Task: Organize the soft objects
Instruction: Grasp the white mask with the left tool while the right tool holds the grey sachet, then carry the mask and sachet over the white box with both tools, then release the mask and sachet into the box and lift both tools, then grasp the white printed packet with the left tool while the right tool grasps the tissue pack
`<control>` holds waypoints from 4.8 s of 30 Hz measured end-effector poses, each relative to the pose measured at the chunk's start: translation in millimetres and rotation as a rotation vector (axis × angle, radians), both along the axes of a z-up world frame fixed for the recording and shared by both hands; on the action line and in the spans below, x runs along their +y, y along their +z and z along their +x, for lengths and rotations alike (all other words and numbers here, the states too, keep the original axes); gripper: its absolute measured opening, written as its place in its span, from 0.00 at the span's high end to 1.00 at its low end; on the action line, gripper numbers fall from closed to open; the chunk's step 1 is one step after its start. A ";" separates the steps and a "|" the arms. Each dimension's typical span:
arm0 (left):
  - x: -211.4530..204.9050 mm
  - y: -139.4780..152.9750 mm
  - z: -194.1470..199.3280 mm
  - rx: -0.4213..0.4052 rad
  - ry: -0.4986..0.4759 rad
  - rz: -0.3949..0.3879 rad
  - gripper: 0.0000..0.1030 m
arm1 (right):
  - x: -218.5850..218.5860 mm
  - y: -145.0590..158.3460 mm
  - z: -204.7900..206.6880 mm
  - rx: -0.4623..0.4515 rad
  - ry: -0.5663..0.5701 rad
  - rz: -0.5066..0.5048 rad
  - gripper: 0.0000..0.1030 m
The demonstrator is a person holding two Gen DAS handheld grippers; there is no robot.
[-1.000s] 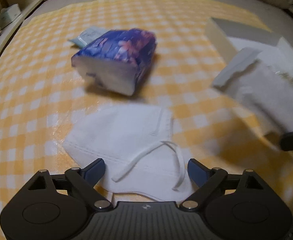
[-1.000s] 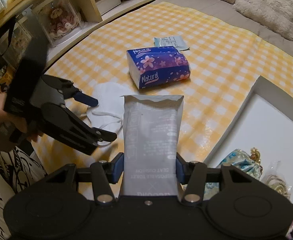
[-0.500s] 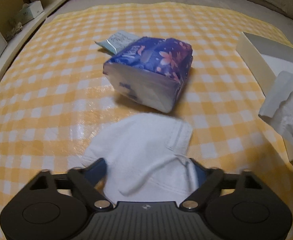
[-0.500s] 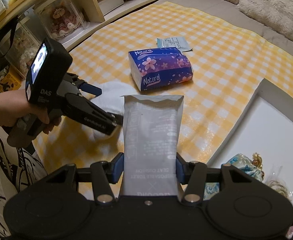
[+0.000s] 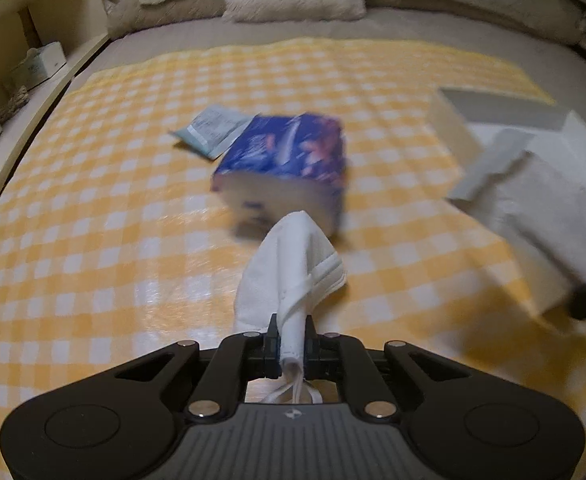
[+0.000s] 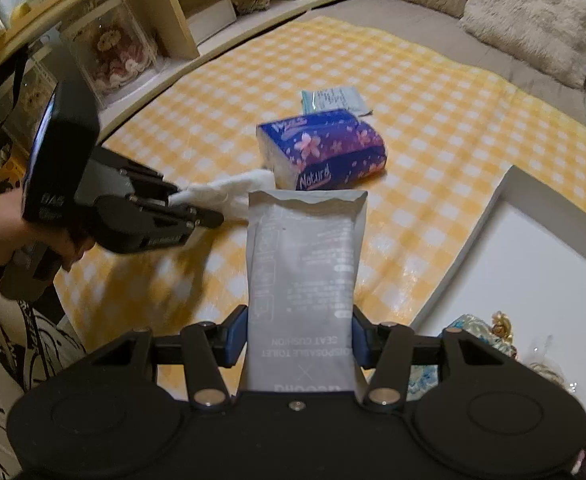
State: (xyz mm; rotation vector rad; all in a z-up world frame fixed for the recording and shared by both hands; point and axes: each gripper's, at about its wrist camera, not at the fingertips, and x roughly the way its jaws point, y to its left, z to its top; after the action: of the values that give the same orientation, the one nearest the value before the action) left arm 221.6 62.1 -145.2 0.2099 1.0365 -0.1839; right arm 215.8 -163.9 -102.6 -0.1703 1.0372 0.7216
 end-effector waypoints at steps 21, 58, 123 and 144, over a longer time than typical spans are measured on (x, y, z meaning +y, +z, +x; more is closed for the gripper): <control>-87.7 105.6 -8.6 -0.259 -0.125 -0.253 0.90 | -82.2 70.7 -6.4 -0.297 -0.333 0.080 0.49; -236.1 18.3 116.0 -0.182 -0.338 -0.141 0.10 | -245.6 -35.0 105.6 -0.118 -0.721 -0.097 0.49; -146.0 129.8 1.5 -0.398 -0.109 -0.328 0.00 | -184.2 78.6 -35.3 -0.485 -0.738 0.007 0.00; -26.5 117.5 23.7 -0.424 0.141 -0.234 0.00 | -82.4 54.9 30.6 -0.427 -0.586 0.028 0.00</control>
State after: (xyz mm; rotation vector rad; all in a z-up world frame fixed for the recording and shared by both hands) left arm 245.4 35.7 -27.7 -0.0376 0.5981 -0.1242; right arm 246.5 -246.3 -47.7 0.0100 0.6164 0.1515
